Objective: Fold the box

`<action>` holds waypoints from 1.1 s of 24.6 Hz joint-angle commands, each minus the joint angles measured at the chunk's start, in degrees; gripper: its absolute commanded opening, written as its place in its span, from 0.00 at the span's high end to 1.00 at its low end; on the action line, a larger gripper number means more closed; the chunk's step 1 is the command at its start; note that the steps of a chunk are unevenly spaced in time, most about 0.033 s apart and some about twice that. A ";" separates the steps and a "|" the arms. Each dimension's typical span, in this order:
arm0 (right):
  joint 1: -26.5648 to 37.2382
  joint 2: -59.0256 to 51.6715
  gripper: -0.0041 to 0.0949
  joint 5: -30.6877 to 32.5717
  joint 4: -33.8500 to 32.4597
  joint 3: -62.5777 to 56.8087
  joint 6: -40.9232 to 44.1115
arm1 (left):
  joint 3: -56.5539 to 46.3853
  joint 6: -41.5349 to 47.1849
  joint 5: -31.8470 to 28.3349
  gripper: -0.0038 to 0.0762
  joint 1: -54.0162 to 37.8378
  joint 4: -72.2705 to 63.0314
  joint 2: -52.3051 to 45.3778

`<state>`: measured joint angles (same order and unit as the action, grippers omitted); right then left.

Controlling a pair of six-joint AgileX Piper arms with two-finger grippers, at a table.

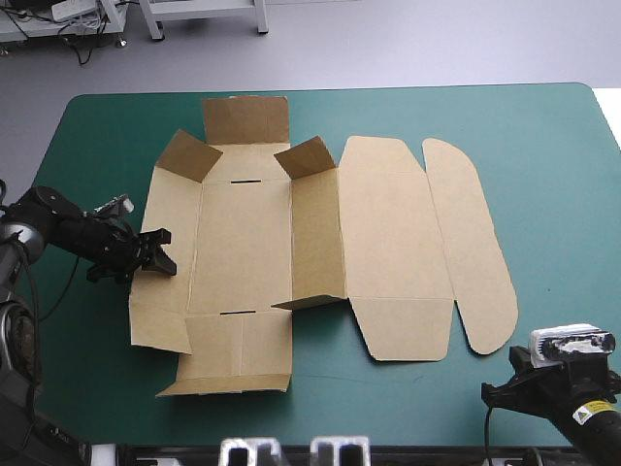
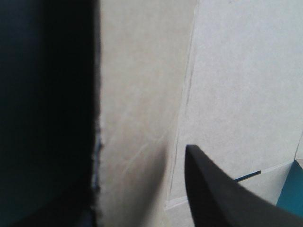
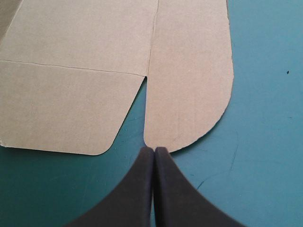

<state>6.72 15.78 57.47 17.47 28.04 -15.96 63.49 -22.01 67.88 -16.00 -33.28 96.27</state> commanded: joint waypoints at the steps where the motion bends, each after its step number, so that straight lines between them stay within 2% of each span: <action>1: -0.11 0.63 0.98 -3.06 0.93 1.76 -0.57 | 0.23 1.05 3.64 0.70 0.31 -3.22 -2.11; 7: -0.11 0.63 0.98 -3.06 0.93 1.76 -0.57 | -3.92 -1.87 0.63 0.80 0.31 -6.93 -2.11; 10: -0.11 0.63 0.98 -3.06 0.93 1.76 -0.57 | -3.49 -3.82 1.12 0.96 0.31 -6.92 -2.11; 14: -0.11 0.63 0.98 -3.06 0.93 1.76 -0.57 | 2.72 -7.51 6.07 0.96 0.31 -6.81 -2.11; 17: -0.11 0.63 0.98 -3.06 0.93 1.76 -0.57 | 9.54 -7.40 6.20 0.96 1.75 -5.30 -2.50; 20: -0.11 0.63 0.98 -3.06 0.93 1.76 -0.57 | 22.02 -12.00 6.20 0.96 8.47 3.68 -2.84; 23: -0.11 0.63 0.98 -3.06 0.93 1.76 -0.57 | 29.75 -17.89 5.78 0.96 15.70 11.83 -2.84; 25: -0.11 0.63 0.98 -3.06 0.93 1.76 -0.57 | 33.81 -20.90 3.91 0.96 20.99 19.09 -2.84; 27: -0.11 0.63 0.98 -3.06 0.93 1.76 -0.57 | 37.33 -24.86 -1.97 0.96 27.99 27.94 -2.84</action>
<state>6.72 15.78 57.47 17.47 28.04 -15.96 97.14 -42.49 69.88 8.04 -10.76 96.27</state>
